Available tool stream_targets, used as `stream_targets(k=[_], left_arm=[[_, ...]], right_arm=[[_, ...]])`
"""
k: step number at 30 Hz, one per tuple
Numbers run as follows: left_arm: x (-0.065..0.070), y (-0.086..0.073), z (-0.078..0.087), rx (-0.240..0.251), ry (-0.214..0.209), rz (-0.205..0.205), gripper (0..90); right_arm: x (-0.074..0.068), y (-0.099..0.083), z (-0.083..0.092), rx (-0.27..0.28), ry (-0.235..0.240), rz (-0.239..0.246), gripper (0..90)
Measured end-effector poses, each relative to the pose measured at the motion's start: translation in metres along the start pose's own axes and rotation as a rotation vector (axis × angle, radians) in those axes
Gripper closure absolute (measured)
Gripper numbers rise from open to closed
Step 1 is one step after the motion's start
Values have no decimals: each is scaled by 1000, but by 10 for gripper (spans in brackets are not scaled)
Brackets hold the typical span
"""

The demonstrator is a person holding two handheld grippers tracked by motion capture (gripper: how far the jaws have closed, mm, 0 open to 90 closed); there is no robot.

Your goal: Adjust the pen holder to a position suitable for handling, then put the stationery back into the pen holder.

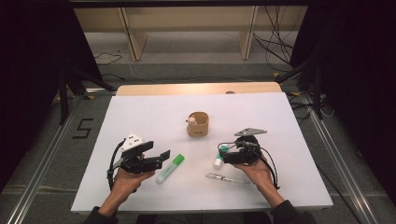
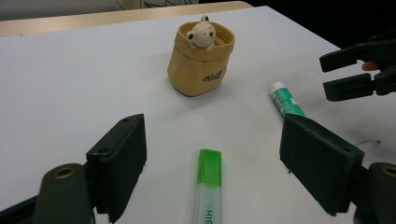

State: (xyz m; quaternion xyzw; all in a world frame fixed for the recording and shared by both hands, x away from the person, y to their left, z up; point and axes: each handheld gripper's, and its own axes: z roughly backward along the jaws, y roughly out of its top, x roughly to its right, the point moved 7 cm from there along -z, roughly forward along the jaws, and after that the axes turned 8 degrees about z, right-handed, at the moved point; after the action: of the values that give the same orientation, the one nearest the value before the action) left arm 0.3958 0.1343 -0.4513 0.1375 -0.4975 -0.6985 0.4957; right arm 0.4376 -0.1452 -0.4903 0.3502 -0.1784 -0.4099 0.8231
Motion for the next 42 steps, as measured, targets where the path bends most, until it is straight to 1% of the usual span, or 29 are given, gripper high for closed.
stream_targets(k=[3, 5, 11, 18, 21, 24, 27, 31, 36, 40, 42], left_arm=[[-1, -1, 1, 5, 3, -7, 220], [-2, -2, 1, 4, 2, 1, 218], [-3, -3, 0, -5, 10, -1, 213], [-3, -2, 1, 8, 13, 5, 210], [-3, -3, 1, 6, 10, -5, 206], [-2, -3, 3, 15, 8, -17, 201], [-1, -3, 4, 22, -1, -16, 195], [-1, -3, 5, 25, 2, -21, 179], [0, -4, 7, 29, -6, -30, 167], [-2, -6, 5, 19, -6, -46, 161], [-3, -8, 4, 16, -2, -46, 161]], right_arm=[[1, 0, -4, -19, 3, -3, 121], [1, 0, -7, -29, 3, 0, 116], [2, -1, -14, -66, 3, 5, 101], [3, -2, -22, -97, 5, 3, 88], [3, -3, -26, -118, 8, 0, 77], [2, -3, -29, -132, 6, 3, 70], [1, -2, -31, -143, 1, 7, 64], [-2, -2, -36, -162, 3, 7, 57], [-4, -5, -42, -191, -1, 14, 54], [-5, -6, -45, -211, -3, 23, 52], [-5, -7, -46, -222, -2, 28, 51]])
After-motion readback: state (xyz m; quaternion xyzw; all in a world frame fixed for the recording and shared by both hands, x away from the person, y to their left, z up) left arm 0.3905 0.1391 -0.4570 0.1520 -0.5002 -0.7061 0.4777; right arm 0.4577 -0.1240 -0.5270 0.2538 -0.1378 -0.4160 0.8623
